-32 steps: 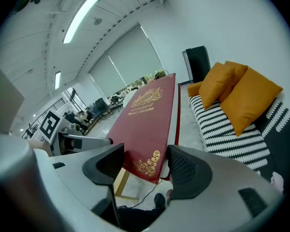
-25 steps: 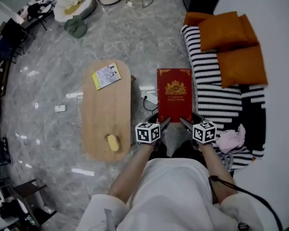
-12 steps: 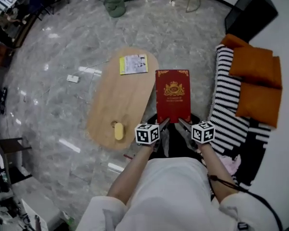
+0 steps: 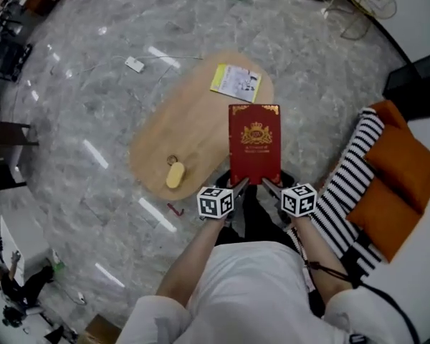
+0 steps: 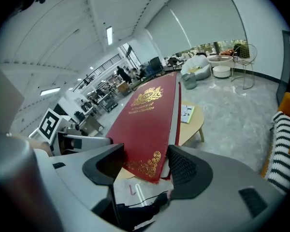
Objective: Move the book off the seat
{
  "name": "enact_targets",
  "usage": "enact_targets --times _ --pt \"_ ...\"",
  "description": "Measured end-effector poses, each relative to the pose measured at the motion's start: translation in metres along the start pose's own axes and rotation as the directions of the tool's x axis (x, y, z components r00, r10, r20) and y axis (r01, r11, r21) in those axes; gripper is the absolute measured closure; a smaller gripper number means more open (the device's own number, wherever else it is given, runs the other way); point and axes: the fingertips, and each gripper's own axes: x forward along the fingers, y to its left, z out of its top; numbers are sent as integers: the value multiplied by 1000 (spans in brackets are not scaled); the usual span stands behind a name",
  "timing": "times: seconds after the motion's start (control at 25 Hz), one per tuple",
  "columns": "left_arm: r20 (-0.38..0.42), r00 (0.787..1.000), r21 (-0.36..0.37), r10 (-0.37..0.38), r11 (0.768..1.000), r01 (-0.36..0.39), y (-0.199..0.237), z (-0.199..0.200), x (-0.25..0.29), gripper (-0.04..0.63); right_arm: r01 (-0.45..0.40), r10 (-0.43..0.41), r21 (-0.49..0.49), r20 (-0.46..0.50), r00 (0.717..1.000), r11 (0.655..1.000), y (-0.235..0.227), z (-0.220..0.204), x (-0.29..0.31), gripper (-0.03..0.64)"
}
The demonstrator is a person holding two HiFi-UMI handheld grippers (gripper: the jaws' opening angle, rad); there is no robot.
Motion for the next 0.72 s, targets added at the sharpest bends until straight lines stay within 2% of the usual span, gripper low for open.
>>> enact_targets --times 0.24,0.52,0.72 --pt "71 992 -107 107 989 -99 52 -1 24 296 -107 97 -85 -122 988 991 -17 6 65 316" --pt "126 970 -238 208 955 -174 119 -12 47 296 -211 174 -149 -228 958 966 -28 -1 145 316" --pt "141 956 -296 258 932 -208 171 -19 64 296 -264 206 -174 -294 933 949 -34 -10 203 316"
